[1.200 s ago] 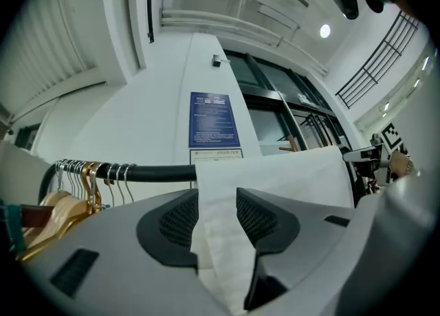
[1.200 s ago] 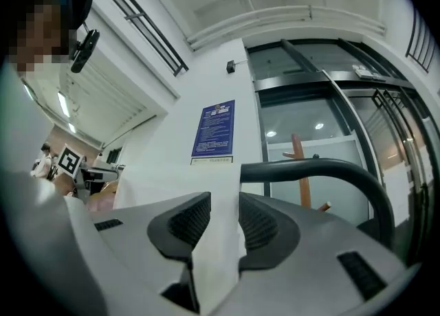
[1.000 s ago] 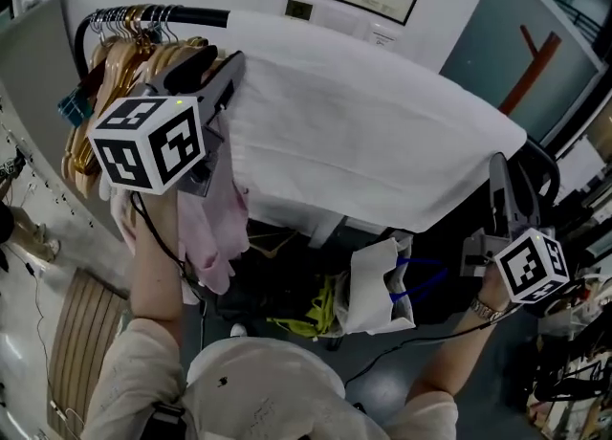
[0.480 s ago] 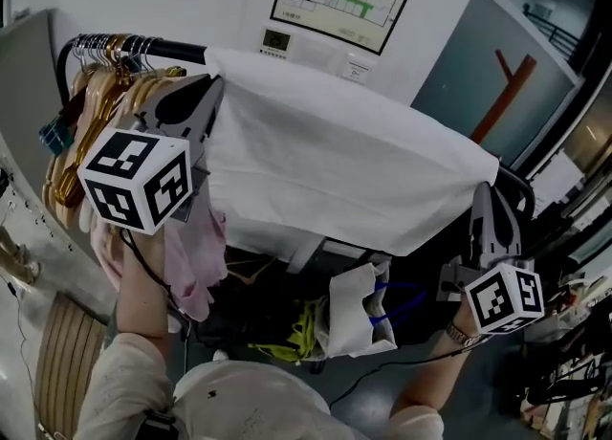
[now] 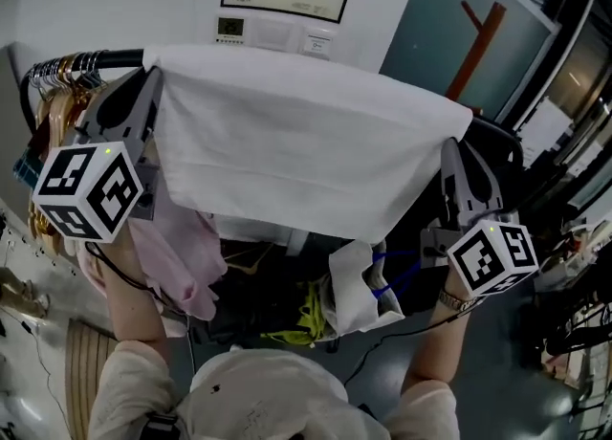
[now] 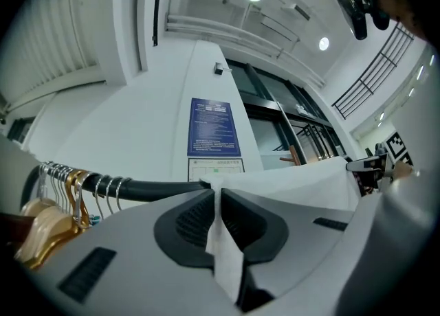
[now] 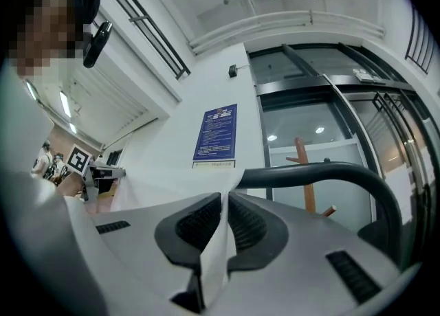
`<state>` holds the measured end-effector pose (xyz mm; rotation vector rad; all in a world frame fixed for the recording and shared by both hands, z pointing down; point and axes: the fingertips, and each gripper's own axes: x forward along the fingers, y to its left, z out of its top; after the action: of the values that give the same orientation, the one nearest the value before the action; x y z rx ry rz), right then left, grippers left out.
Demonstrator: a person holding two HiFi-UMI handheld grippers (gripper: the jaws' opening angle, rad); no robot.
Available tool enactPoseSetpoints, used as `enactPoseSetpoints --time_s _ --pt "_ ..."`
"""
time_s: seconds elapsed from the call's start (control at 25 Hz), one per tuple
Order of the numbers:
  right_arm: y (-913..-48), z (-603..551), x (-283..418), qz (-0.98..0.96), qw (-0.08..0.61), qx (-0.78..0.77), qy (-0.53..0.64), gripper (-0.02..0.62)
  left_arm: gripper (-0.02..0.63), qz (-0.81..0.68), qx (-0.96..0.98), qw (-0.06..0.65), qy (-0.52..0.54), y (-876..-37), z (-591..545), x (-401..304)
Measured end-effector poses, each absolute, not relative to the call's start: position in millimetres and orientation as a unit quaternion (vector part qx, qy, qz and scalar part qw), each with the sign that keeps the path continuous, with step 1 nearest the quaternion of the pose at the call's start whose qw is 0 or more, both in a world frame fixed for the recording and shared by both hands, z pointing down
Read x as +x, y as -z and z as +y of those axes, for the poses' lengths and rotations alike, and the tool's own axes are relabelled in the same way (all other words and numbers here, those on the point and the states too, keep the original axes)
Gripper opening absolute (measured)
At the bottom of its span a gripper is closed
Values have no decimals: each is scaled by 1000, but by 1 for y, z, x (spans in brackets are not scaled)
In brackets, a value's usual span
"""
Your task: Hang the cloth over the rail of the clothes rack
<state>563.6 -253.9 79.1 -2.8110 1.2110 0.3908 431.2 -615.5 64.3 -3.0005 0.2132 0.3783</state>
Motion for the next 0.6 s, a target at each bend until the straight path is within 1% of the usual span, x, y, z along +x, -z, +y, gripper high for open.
enactPoseSetpoints --time_s 0.08,0.12,0.2,0.24,0.32,0.44,0.48,0.56,0.6 --pt "-80 -253 567 393 35 -912 -114 25 21 96 -984 72 -132 -63 -614 427" --pt "-79 -252 568 391 33 -913 -113 35 21 110 -982 77 -135 -62 -614 425" --pt "-77 -251 567 385 19 -915 -121 101 24 132 -978 84 -138 -60 -615 422" --pt "-77 -250 566 380 9 -916 -125 121 25 139 -977 89 -136 -60 -614 423" --pt "-76 -245 564 372 1 -919 -134 129 25 146 -976 98 -130 -64 -612 423" --pt "-72 -235 564 356 14 -922 -150 129 36 156 -974 102 -127 -69 -611 421" --pt "-72 -232 565 353 18 -923 -152 129 53 163 -973 102 -129 -69 -613 419" --pt "-75 -225 566 346 25 -926 -148 129 126 178 -969 107 -136 -66 -614 415" --pt "-77 -222 567 344 29 -927 -145 129 150 185 -966 110 -141 -64 -614 413"
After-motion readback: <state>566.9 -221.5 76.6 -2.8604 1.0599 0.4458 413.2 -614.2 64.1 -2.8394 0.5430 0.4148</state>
